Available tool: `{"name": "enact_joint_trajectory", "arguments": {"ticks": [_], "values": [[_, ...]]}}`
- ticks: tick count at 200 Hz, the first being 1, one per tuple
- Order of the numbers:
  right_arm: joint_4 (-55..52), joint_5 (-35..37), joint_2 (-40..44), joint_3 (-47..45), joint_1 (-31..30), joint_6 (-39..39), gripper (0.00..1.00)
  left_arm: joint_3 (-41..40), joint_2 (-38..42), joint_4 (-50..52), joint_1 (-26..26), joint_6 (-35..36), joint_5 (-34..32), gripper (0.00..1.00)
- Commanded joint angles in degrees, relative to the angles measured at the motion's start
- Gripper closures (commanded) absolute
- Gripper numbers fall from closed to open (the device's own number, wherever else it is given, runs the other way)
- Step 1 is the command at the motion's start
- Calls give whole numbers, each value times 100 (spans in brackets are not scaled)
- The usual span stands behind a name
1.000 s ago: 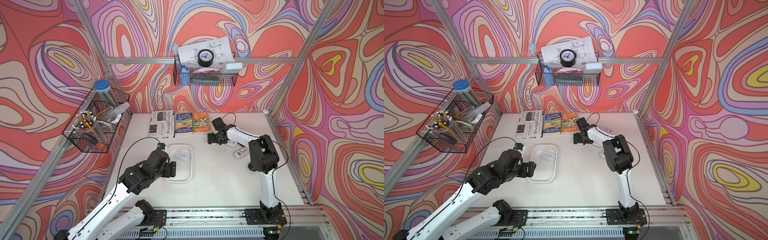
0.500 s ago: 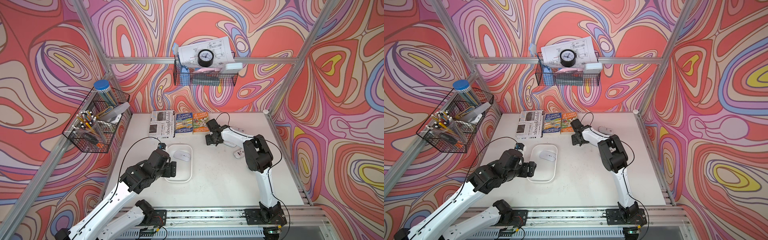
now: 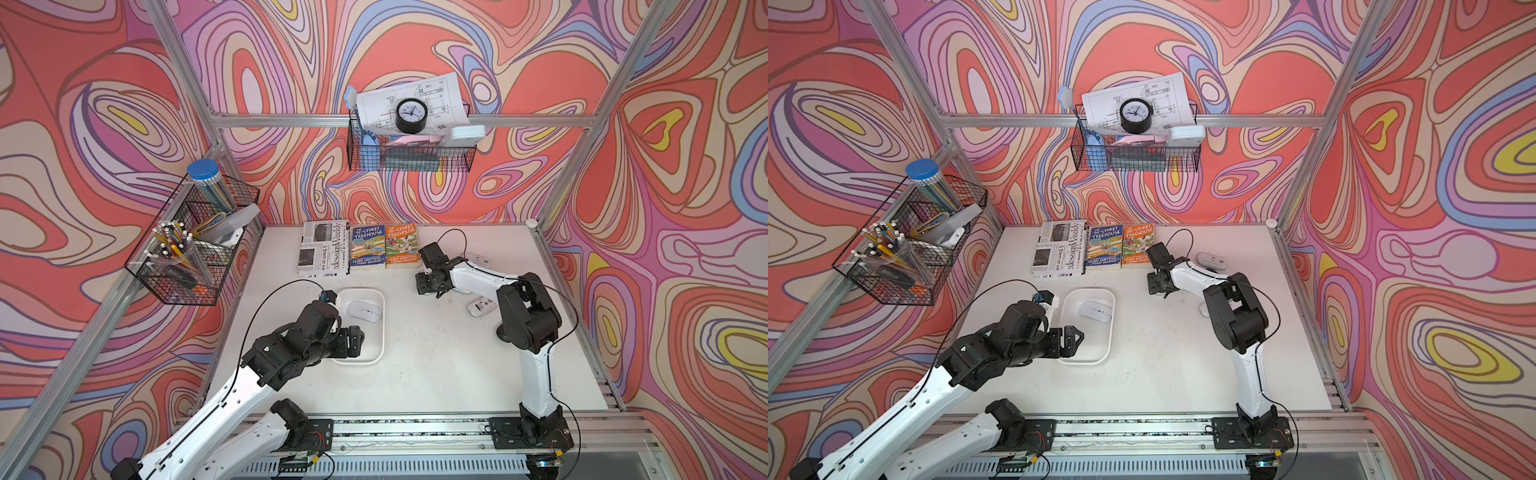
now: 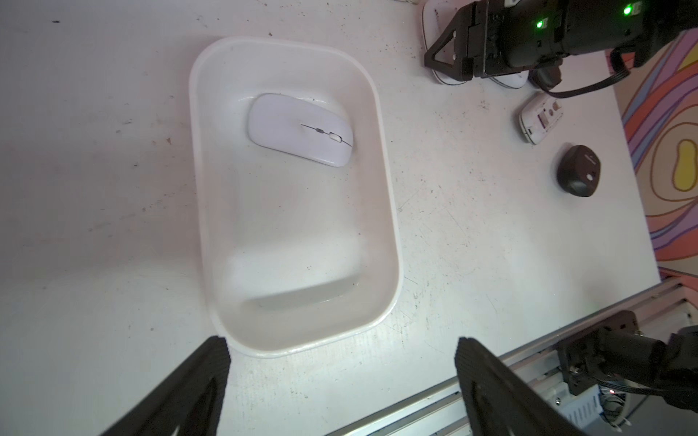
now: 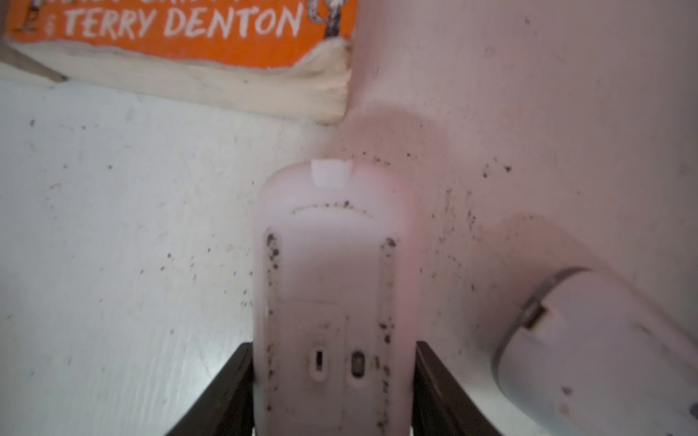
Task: Put the mouse in the storage box
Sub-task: Pick up the mouse from the center of the board.
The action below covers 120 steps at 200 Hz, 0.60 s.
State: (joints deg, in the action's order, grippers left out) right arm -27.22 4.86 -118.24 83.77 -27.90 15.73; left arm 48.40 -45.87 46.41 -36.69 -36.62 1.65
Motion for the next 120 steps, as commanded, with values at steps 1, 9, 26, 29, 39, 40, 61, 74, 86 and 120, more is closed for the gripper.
{"name": "enact_joint_trajectory", "arguments": {"ticks": [1,9,26,29,39,40,61,74,86,120], "values": [[819,-494,1004,-601,-14,-27,49,-7,60,-564,30,-304,655,8],[1139,-745,1390,-1026,-22,-48,49,9,59,-695,30,-364,794,8],[2128,-1415,2385,-2208,-33,-52,50,20,65,-1009,39,-483,1115,10],[2325,-1520,2563,-2415,-41,-52,50,20,62,-1083,37,-505,1193,10],[2979,-1942,3125,-3142,-63,-54,51,3,43,-1330,55,-583,1428,12],[3031,-1974,3177,-3206,-65,-49,51,3,39,-1351,56,-587,1453,12],[4201,-2567,4109,-4454,-258,-157,53,36,-120,-1819,65,-688,1915,15],[4714,-2745,4521,-5033,-469,-330,54,52,-247,-2098,65,-688,2170,17],[4968,-2914,4772,-5378,-612,-436,54,38,-393,-2359,65,-703,2389,18],[5160,-3322,5089,-5687,-741,-566,54,-114,-902,-2979,59,-855,2876,22]]}}
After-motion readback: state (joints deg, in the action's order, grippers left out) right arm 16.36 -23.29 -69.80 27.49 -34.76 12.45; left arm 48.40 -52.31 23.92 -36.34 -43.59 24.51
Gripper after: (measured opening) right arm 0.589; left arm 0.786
